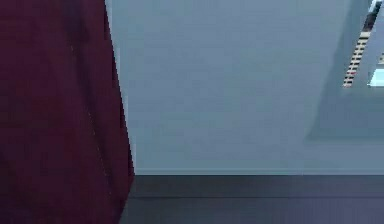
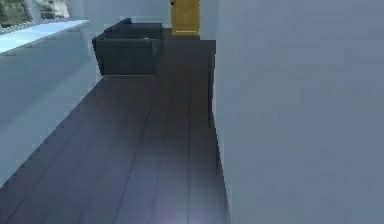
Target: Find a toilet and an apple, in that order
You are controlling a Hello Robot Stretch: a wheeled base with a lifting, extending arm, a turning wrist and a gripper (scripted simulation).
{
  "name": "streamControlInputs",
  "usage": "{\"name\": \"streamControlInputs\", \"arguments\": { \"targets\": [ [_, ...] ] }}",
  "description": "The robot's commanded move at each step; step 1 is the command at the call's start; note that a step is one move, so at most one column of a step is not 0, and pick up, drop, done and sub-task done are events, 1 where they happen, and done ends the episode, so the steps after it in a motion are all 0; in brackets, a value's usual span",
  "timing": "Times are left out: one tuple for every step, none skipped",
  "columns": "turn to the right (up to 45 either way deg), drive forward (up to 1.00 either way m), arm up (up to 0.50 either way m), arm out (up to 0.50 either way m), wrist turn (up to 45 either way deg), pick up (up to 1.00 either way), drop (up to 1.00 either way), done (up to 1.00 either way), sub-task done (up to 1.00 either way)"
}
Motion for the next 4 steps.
{"name": "streamControlInputs", "arguments": {
  "targets": [
    [0.0,0.05,0.0,0.0,0.0,0.0,0.0,0.0,0.0],
    [45.0,0.0,0.0,0.0,0.0,0.0,0.0,0.0,0.0],
    [42.0,0.0,0.0,0.0,0.0,0.0,0.0,0.0,0.0],
    [0.0,1.0,0.0,0.0,0.0,0.0,0.0,0.0,0.0]
  ]
}}
